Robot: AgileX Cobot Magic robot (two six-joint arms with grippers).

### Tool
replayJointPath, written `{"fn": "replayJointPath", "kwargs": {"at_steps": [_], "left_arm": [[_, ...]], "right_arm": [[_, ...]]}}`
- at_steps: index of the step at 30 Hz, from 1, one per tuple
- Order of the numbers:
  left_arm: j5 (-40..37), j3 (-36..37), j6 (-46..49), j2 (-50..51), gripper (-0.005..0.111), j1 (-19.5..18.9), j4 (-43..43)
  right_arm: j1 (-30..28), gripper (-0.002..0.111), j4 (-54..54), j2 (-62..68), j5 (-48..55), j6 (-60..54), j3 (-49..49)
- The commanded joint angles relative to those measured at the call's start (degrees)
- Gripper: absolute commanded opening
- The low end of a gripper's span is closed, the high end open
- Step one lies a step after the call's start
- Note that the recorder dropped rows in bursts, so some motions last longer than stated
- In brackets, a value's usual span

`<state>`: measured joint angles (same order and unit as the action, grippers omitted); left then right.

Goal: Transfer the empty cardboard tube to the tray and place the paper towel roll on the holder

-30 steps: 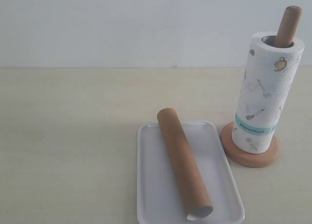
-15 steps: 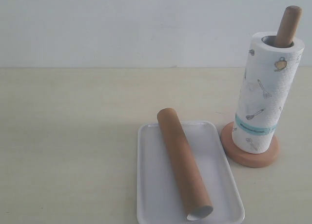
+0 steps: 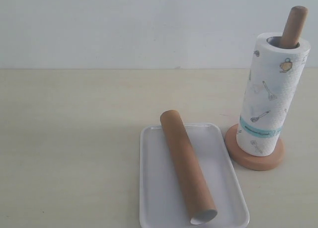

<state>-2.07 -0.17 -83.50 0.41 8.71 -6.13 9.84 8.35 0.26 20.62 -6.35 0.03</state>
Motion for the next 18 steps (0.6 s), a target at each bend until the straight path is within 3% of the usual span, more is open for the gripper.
{"fn": "replayJointPath", "kwargs": {"at_steps": [1,6,8,12,18], "left_arm": [[1.3,0.2,40.8,-0.4,0.004,-0.1,9.8],[-8.3,0.2,76.4,-0.4,0.004,-0.1,11.9],[-11.9,0.2,83.9,-0.4,0.004,-0.7,12.2],[-15.5,0.2,89.2,-0.4,0.004,-3.1,14.6],[-15.8,0.2,88.7,-0.4,0.004,-5.1,14.8]], "right_arm": [[-0.2,0.0,0.1,-0.3,-0.2,0.0,0.0],[-0.2,0.0,0.1,-0.3,-0.2,0.0,0.0],[-0.2,0.0,0.1,-0.3,-0.2,0.0,0.0],[-0.2,0.0,0.1,-0.3,-0.2,0.0,0.0],[-0.2,0.0,0.1,-0.3,-0.2,0.0,0.0]]}}
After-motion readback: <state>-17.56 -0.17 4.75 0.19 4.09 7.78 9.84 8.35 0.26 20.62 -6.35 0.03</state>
